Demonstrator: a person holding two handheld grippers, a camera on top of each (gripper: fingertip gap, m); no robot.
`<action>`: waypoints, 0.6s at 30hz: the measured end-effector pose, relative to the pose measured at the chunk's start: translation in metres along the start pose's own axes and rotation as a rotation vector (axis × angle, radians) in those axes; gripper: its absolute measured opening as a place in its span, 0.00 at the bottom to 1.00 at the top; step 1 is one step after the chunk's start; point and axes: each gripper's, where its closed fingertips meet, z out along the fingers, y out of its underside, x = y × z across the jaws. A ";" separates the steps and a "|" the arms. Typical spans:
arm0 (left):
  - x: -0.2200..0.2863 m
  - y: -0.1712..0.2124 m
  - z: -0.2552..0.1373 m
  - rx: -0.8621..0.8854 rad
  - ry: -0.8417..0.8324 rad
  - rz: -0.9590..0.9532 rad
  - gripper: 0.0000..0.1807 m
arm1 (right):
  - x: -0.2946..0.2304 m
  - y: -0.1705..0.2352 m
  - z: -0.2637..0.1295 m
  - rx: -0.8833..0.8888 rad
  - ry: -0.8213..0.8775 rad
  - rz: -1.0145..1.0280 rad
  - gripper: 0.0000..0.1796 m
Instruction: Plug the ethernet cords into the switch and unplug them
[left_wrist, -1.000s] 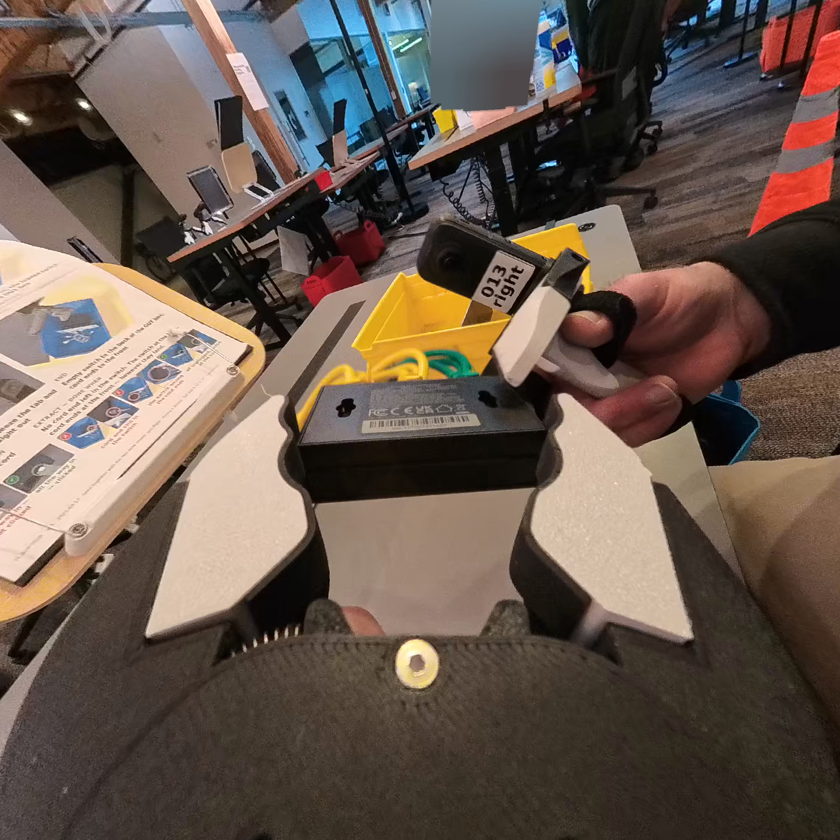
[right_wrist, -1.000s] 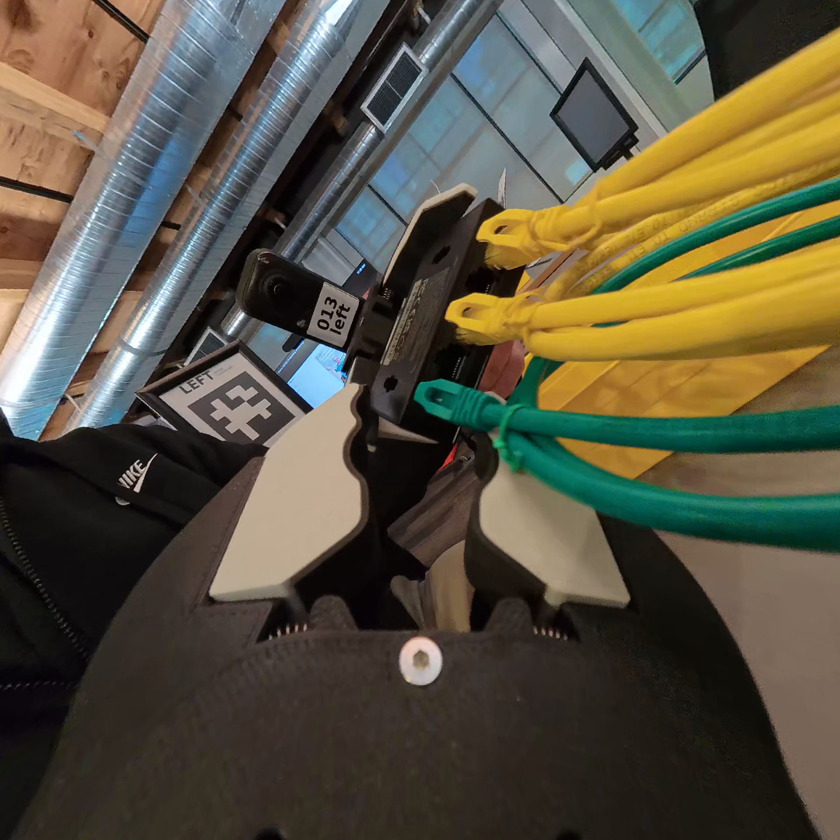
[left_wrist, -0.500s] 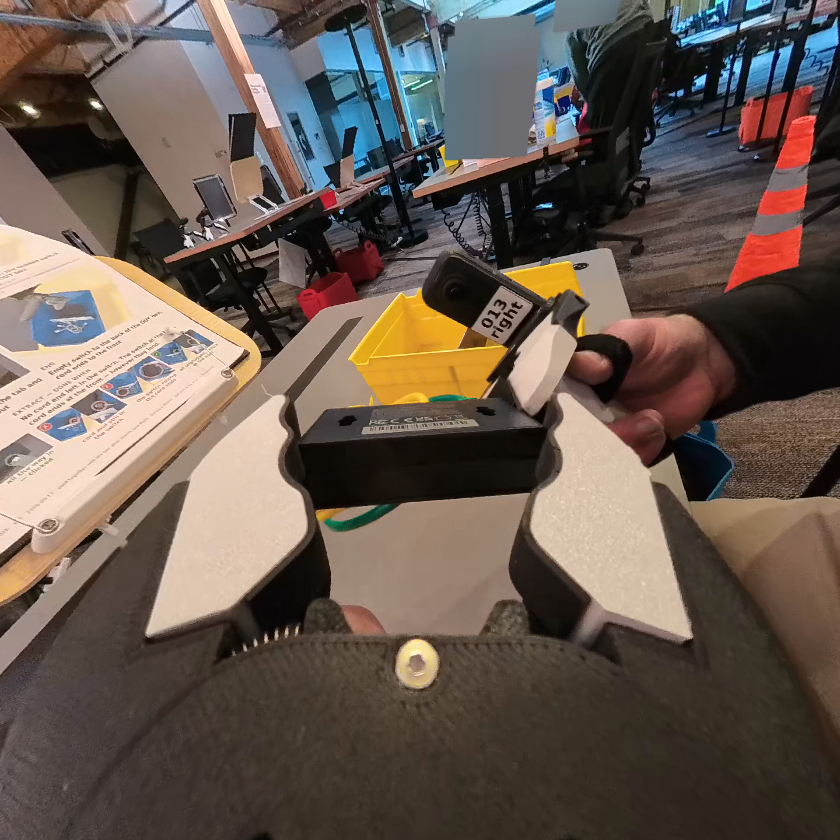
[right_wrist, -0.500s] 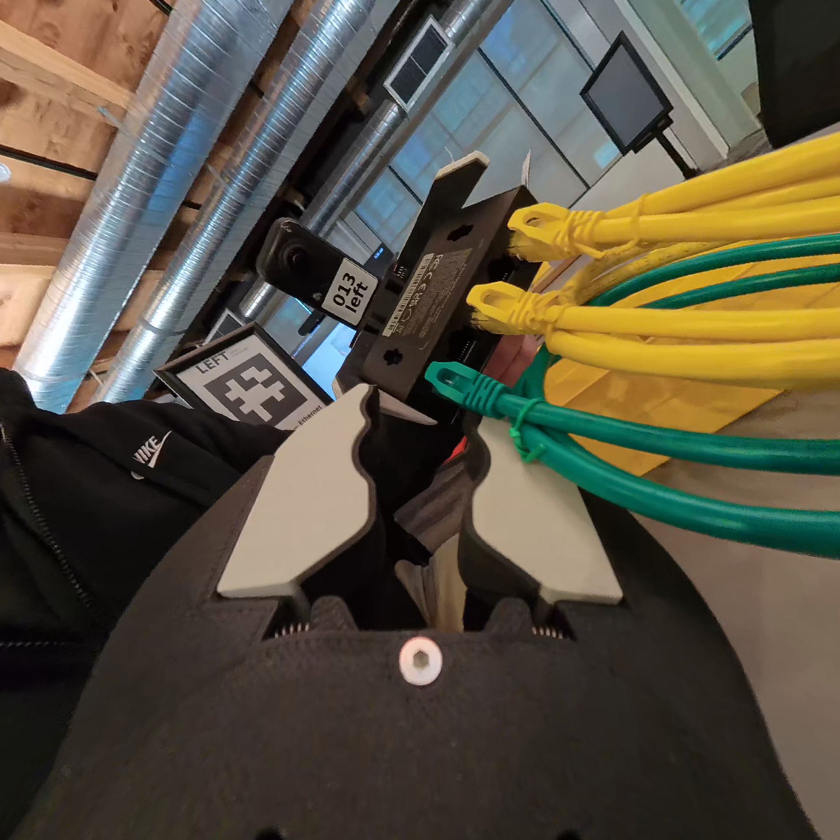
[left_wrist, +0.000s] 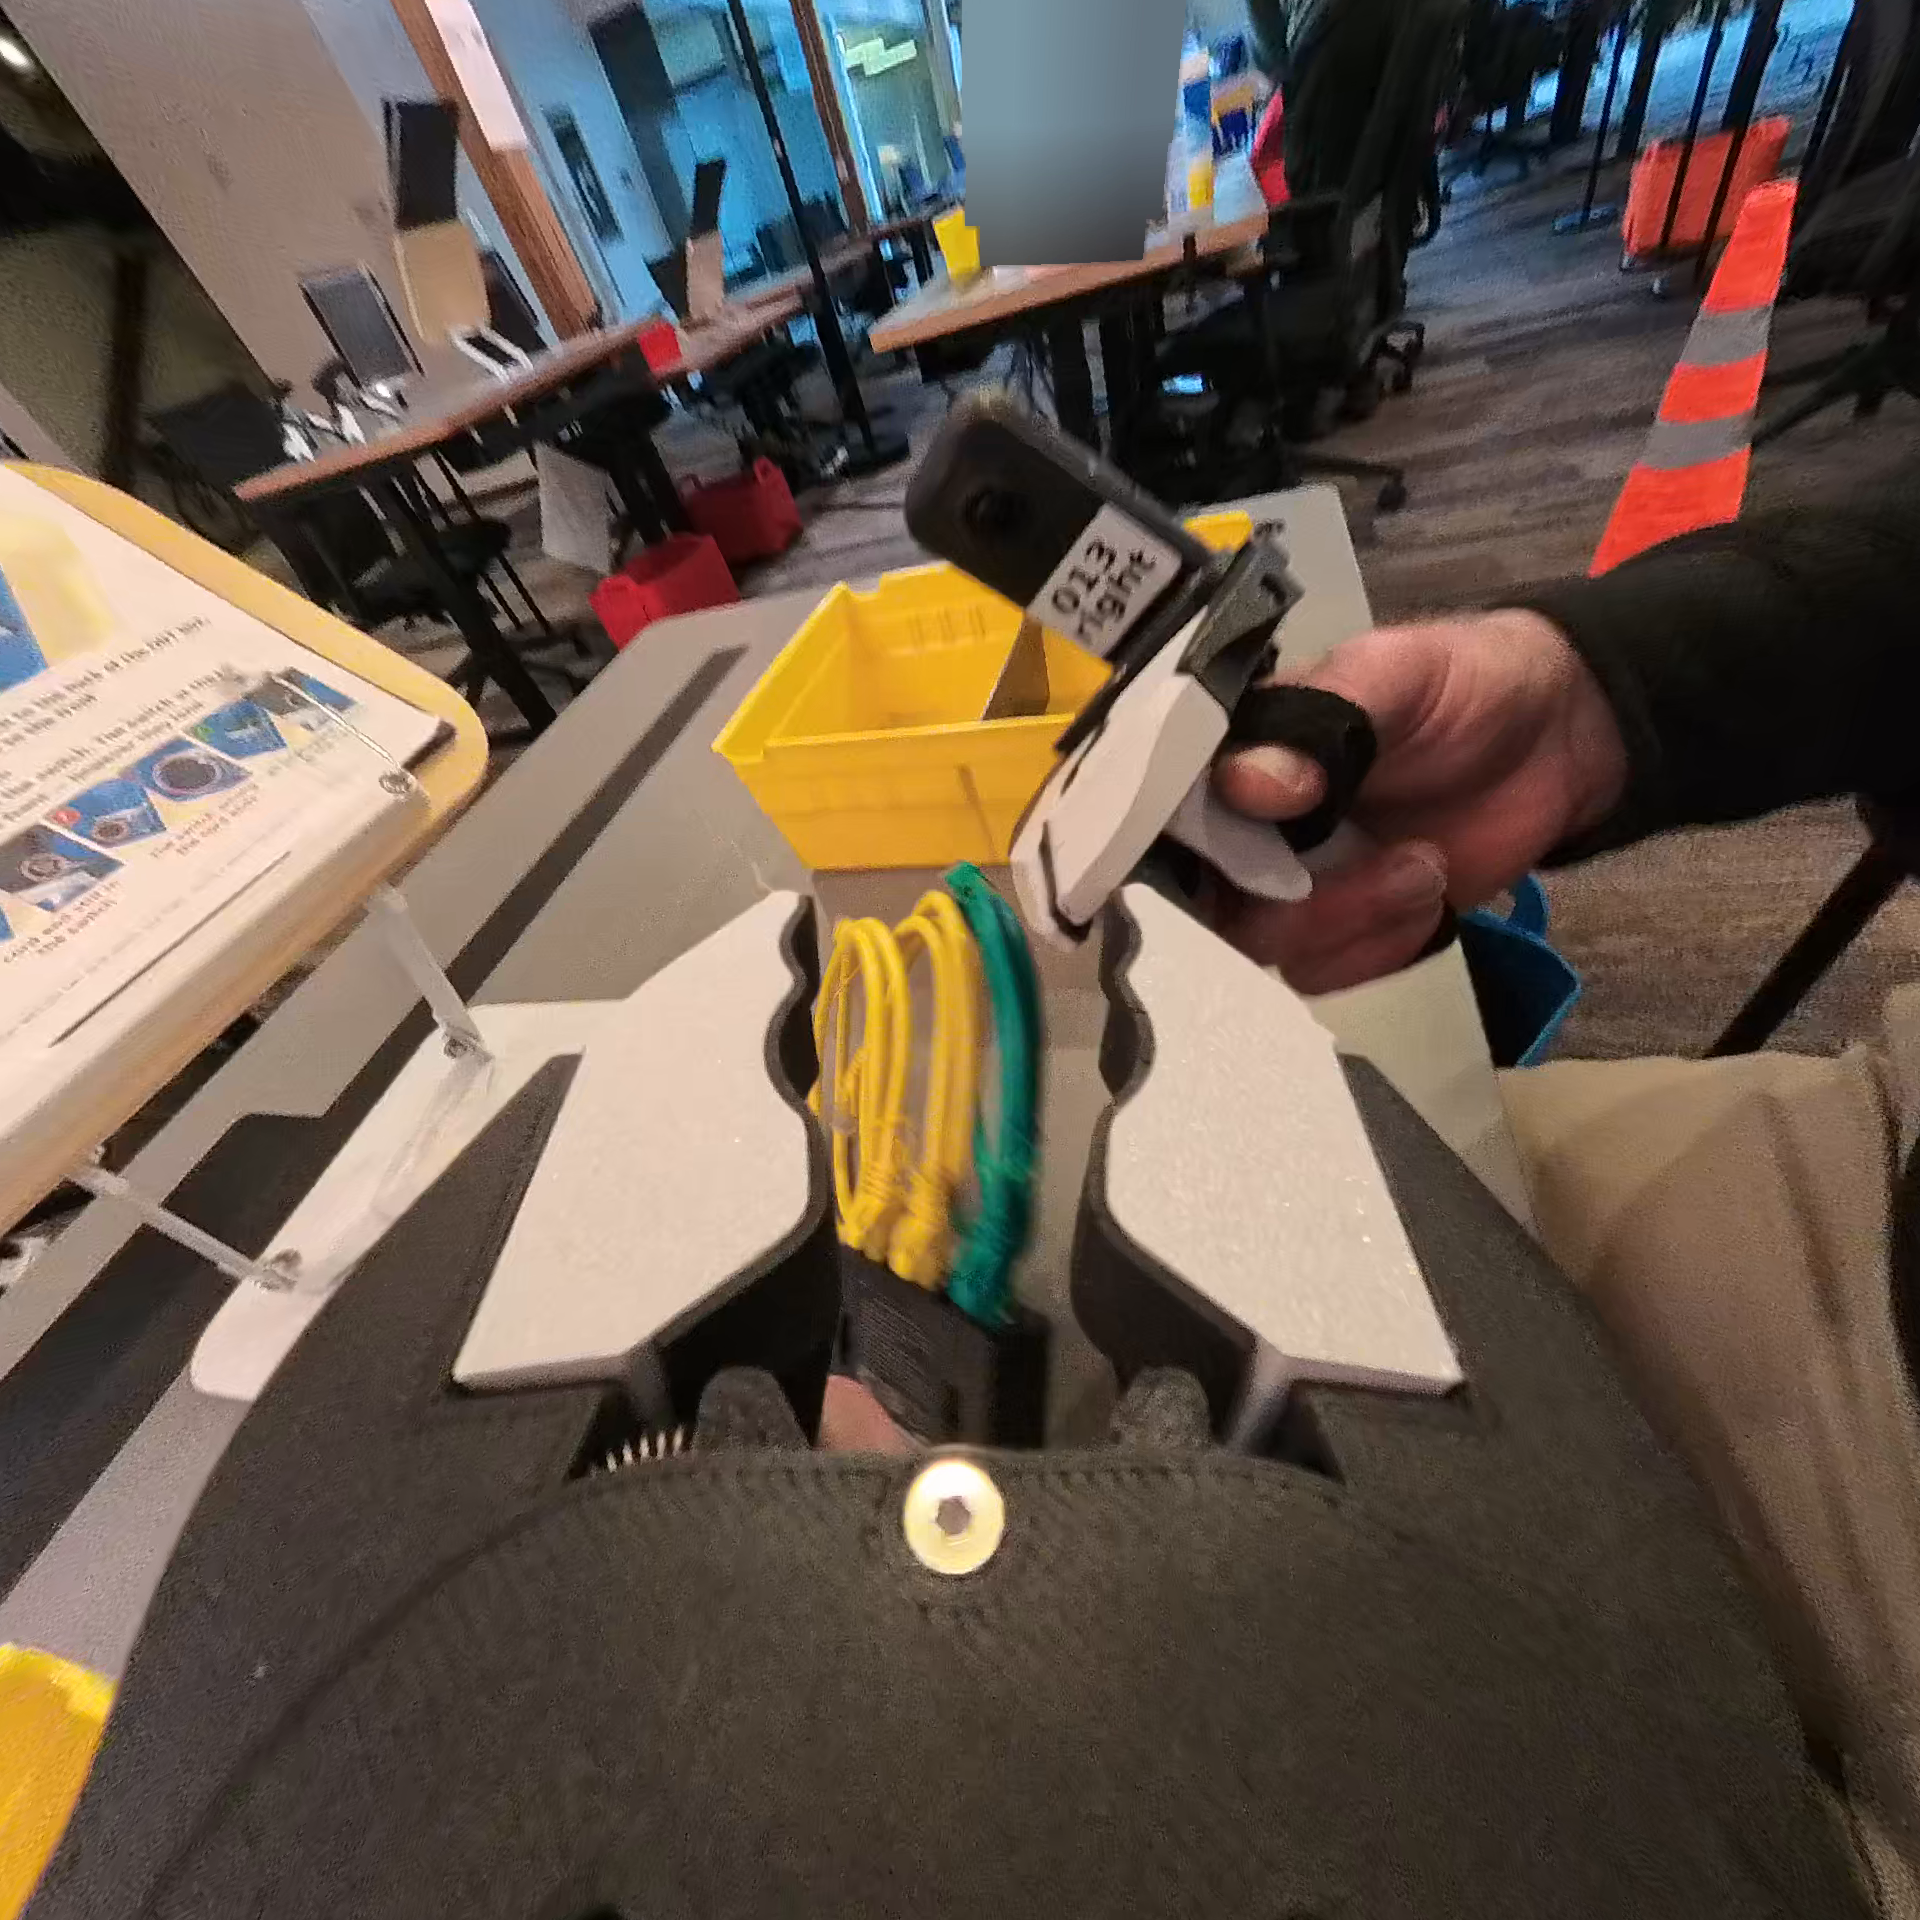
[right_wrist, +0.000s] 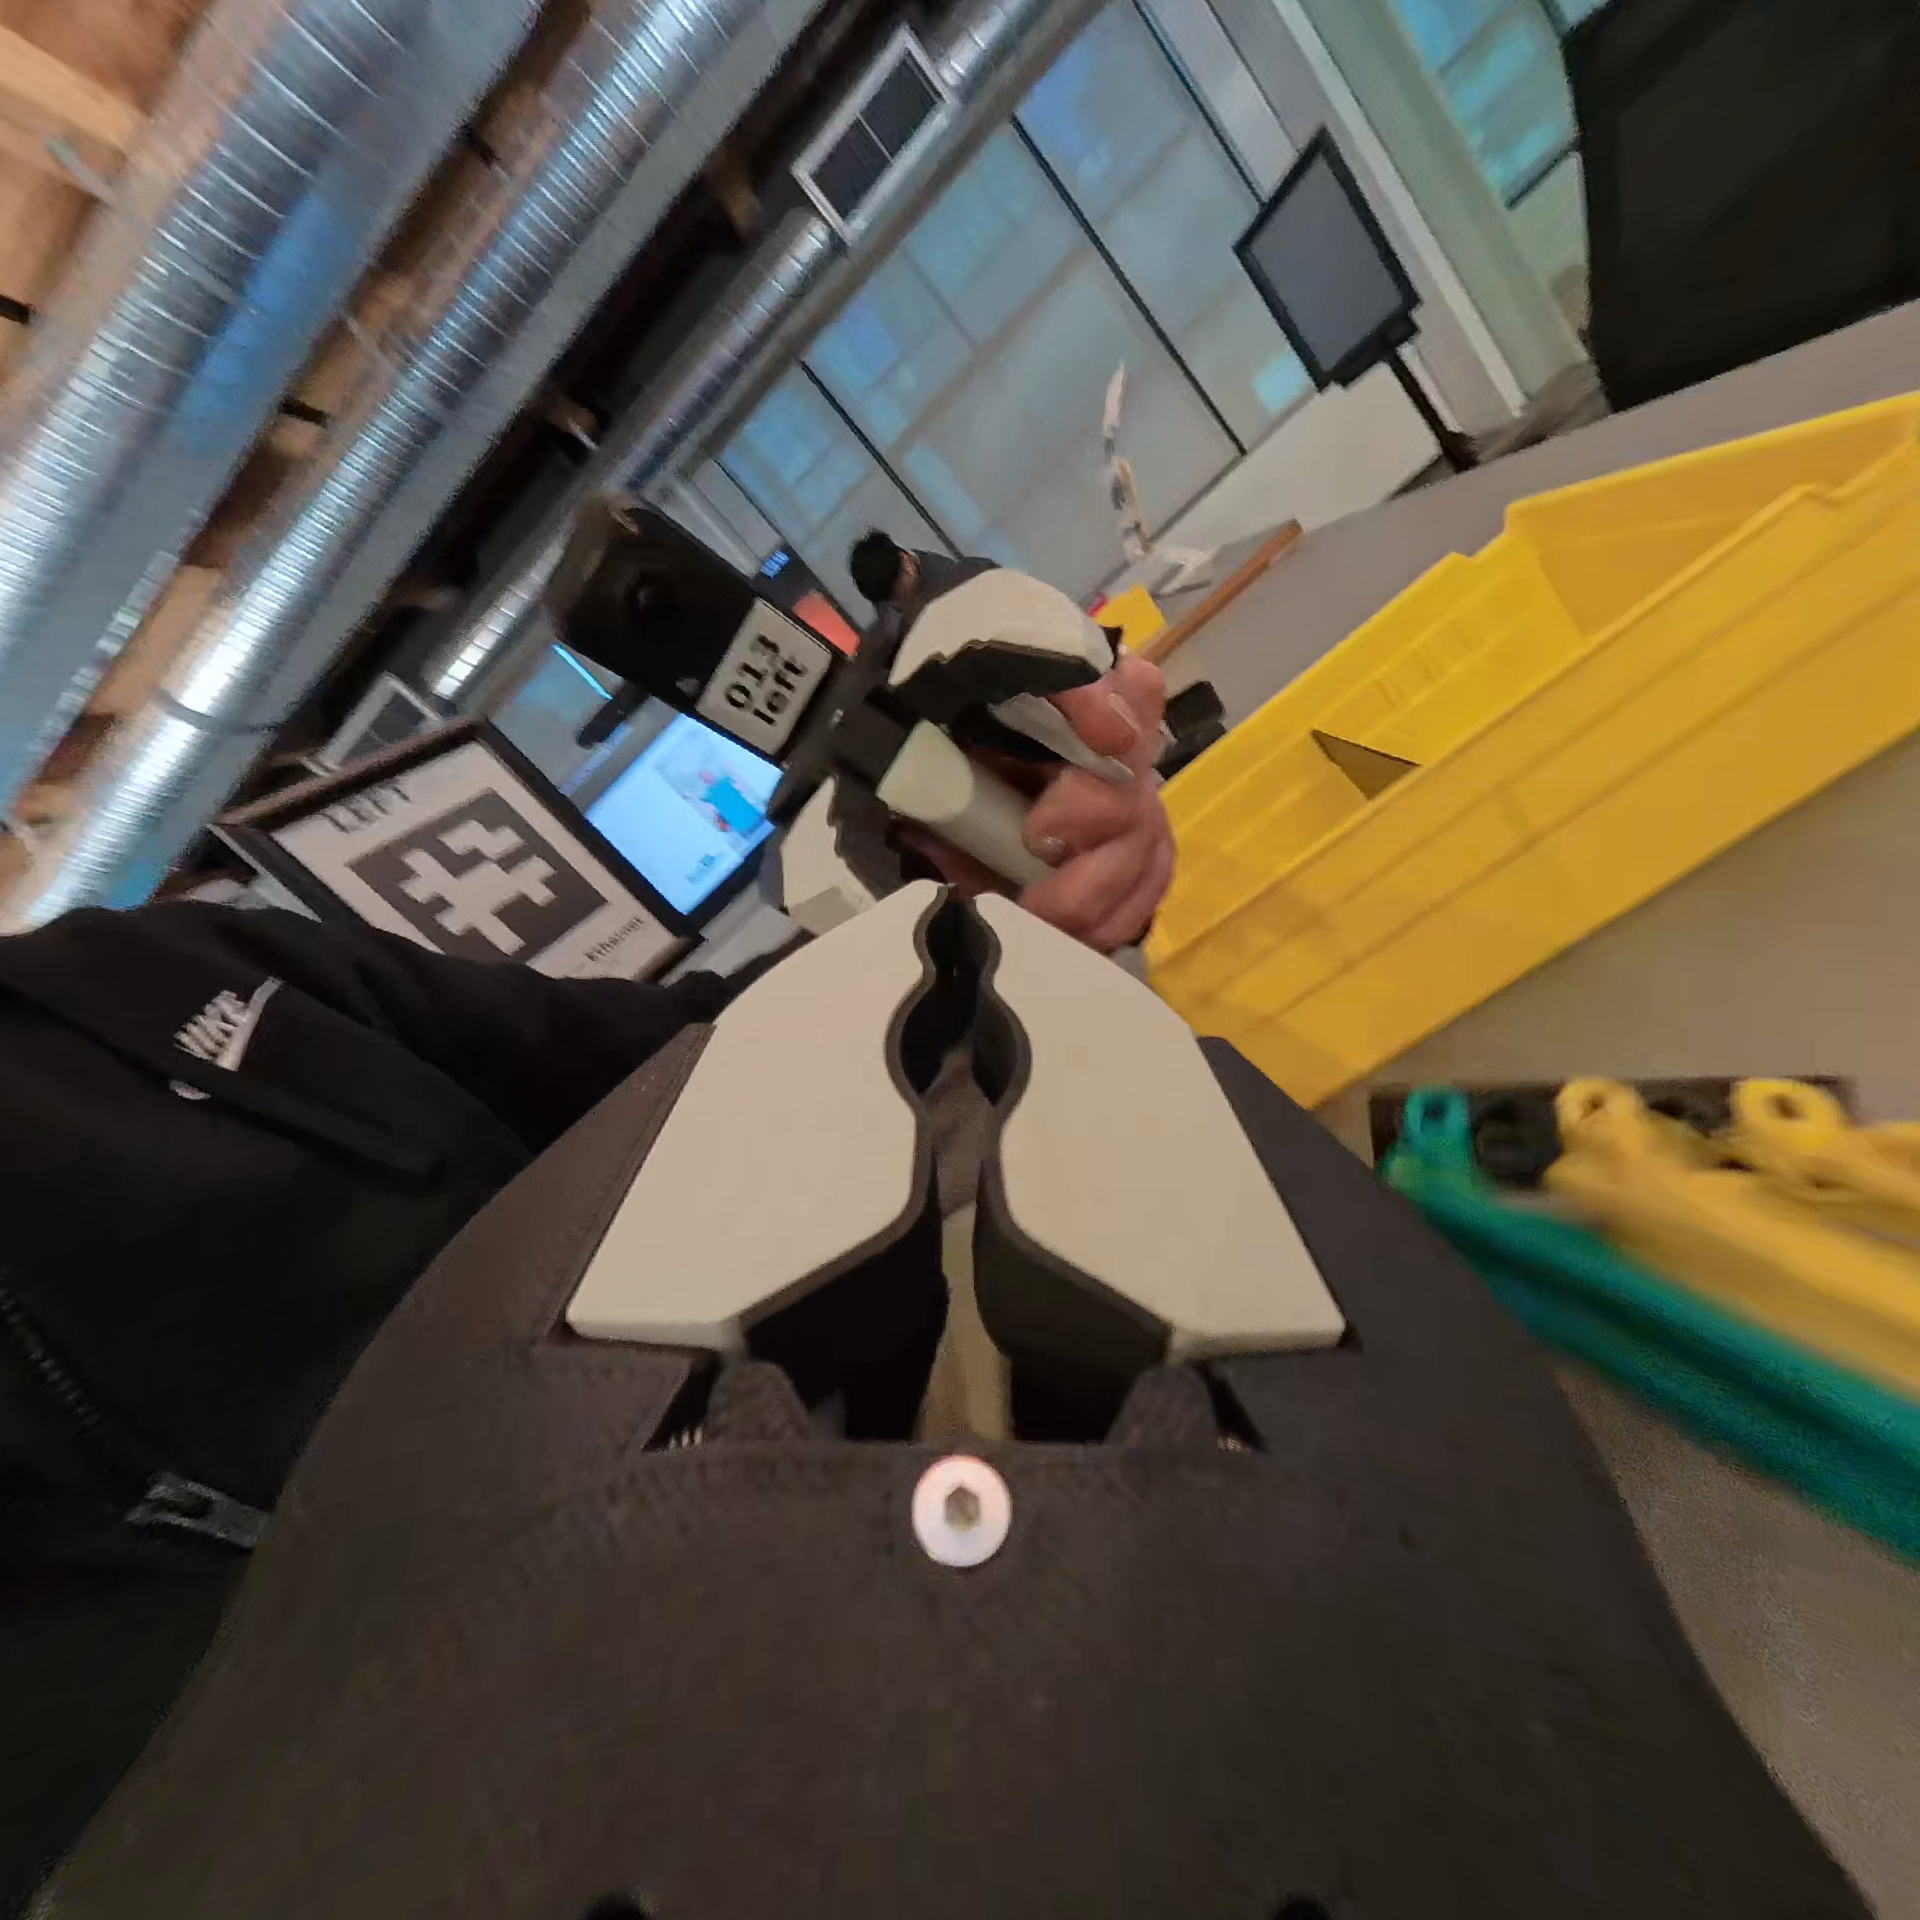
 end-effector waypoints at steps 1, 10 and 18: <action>-0.001 0.004 0.000 -0.028 -0.011 0.024 0.29 | 0.004 0.002 -0.003 -0.022 0.036 -0.018 0.00; -0.035 0.034 -0.021 -0.278 -0.073 0.075 0.38 | 0.057 0.013 -0.036 -0.372 0.458 -0.218 0.11; -0.040 0.067 -0.031 -0.394 -0.057 0.109 0.41 | 0.132 0.087 -0.048 -0.985 0.685 -0.402 0.42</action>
